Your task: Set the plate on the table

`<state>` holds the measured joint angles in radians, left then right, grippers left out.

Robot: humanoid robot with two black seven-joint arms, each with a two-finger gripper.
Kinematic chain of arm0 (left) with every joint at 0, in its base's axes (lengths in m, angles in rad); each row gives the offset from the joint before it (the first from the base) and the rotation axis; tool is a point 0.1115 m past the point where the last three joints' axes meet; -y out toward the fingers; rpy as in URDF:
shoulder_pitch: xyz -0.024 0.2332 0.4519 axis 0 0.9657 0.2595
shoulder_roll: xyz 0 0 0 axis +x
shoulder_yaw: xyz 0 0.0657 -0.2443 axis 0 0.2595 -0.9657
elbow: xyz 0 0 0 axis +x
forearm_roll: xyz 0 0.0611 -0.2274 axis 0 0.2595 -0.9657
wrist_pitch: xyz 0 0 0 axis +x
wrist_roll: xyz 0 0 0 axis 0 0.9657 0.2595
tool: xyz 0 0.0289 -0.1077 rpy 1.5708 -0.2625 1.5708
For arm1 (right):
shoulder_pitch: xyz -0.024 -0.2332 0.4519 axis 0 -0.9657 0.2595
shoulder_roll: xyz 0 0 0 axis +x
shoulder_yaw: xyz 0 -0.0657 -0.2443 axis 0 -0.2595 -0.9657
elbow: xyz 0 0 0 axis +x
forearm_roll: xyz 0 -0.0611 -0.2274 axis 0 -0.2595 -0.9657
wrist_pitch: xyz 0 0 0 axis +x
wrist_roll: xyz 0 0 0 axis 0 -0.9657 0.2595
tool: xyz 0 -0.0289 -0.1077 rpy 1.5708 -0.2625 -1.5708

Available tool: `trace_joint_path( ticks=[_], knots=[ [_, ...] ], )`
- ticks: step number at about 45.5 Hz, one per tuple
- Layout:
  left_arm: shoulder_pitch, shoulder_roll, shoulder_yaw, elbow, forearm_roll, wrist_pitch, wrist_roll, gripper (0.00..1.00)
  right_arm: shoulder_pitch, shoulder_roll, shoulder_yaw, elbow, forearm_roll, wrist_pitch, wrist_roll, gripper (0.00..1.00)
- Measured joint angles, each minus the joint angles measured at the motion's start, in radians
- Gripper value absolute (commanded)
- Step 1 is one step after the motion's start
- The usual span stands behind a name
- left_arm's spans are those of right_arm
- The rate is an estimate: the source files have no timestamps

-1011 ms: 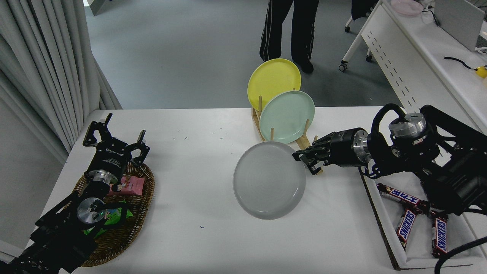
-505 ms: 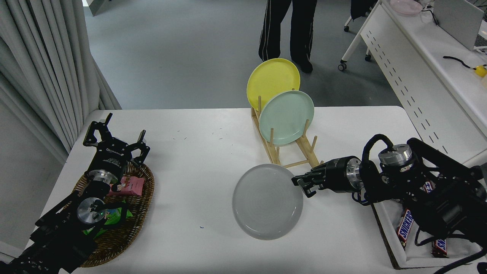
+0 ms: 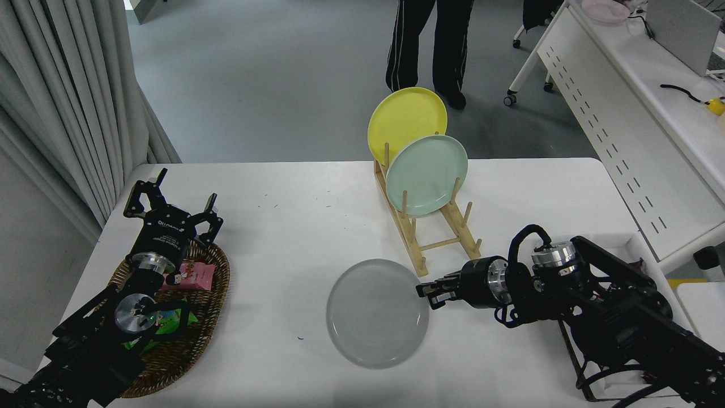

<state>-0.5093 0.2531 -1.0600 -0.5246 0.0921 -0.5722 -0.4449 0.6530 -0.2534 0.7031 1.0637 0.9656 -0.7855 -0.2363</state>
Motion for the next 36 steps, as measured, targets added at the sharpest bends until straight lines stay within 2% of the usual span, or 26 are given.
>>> trace_joint_path(
  ticks=[36],
  knots=[
    [0.0,0.0,0.0,0.0,0.0,0.0,0.0,1.0,-0.009,0.027,-0.026,-0.045,0.069,0.0,-0.002,0.0]
  ],
)
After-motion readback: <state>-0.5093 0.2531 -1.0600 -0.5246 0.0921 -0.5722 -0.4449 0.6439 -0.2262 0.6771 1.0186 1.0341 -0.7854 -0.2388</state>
